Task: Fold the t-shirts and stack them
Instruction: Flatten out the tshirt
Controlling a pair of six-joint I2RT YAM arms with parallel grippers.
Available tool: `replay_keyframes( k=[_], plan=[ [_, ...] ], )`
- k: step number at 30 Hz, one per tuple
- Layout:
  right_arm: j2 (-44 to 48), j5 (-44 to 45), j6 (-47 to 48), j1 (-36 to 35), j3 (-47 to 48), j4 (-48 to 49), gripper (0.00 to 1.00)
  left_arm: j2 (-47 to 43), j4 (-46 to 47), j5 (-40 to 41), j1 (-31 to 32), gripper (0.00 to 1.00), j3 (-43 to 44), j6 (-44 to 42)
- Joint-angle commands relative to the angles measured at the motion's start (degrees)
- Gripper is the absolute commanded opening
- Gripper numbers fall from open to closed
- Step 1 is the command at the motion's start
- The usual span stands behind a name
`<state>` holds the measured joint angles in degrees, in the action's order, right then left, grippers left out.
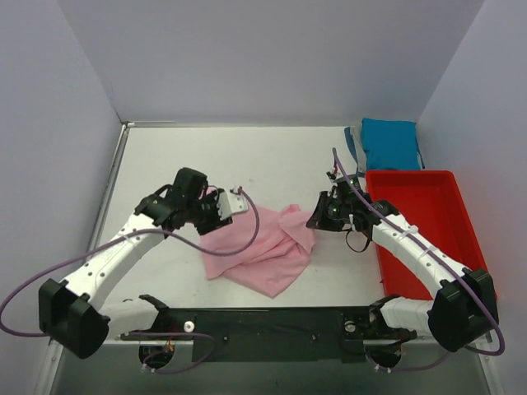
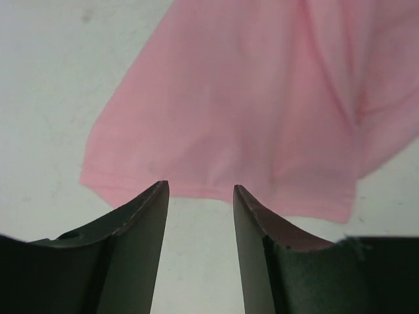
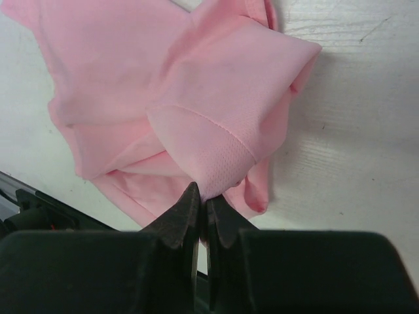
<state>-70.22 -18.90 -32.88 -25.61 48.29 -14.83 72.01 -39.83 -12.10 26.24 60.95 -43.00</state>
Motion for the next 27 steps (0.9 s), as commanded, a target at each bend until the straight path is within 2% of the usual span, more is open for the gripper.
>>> replay_keyframes(
  k=[1, 4, 9, 15, 22, 24, 25, 26, 27],
  plan=[
    [1.9, 2.6, -0.4, -0.1, -1.8, 1.6, 0.00, -6.4, -15.2, -9.8, 8.2, 0.54, -8.1, -0.9],
    [1.6, 2.8, -0.2, -0.1, -2.1, 1.5, 0.00, -9.6, -12.4, -5.8, 11.8, 0.57, -17.1, 2.1],
    [1.1, 2.5, 0.2, -0.1, -1.7, 1.6, 0.00, -8.6, -4.5, 0.8, 12.1, 0.62, -23.4, 2.0],
    [1.7, 3.8, 0.6, 0.0, -2.1, 1.3, 0.00, -4.2, 3.6, 2.2, 13.4, 0.63, -25.0, 4.2],
    [3.2, 4.7, 0.9, 0.6, -1.7, -0.1, 0.00, 1.0, 7.4, 1.2, 15.3, 0.63, -26.2, 6.1],
    [3.5, 5.0, 1.2, 0.9, -1.4, -0.6, 0.00, 1.2, 7.2, 0.4, 15.9, 0.58, -26.8, 6.4],
    [3.5, 5.1, 1.2, 1.0, -1.2, -0.7, 0.00, 1.0, 7.1, 0.4, 16.1, 0.52, -26.8, 6.4],
    [3.5, 5.2, 1.4, 1.3, -0.9, -1.0, 0.00, 0.9, 7.1, 0.4, 16.2, 0.36, -26.9, 6.2],
    [3.6, 5.2, 1.5, 1.3, -0.7, -1.1, 0.00, 0.8, 7.0, 0.8, 16.2, 0.28, -27.1, 5.9]
  ],
)
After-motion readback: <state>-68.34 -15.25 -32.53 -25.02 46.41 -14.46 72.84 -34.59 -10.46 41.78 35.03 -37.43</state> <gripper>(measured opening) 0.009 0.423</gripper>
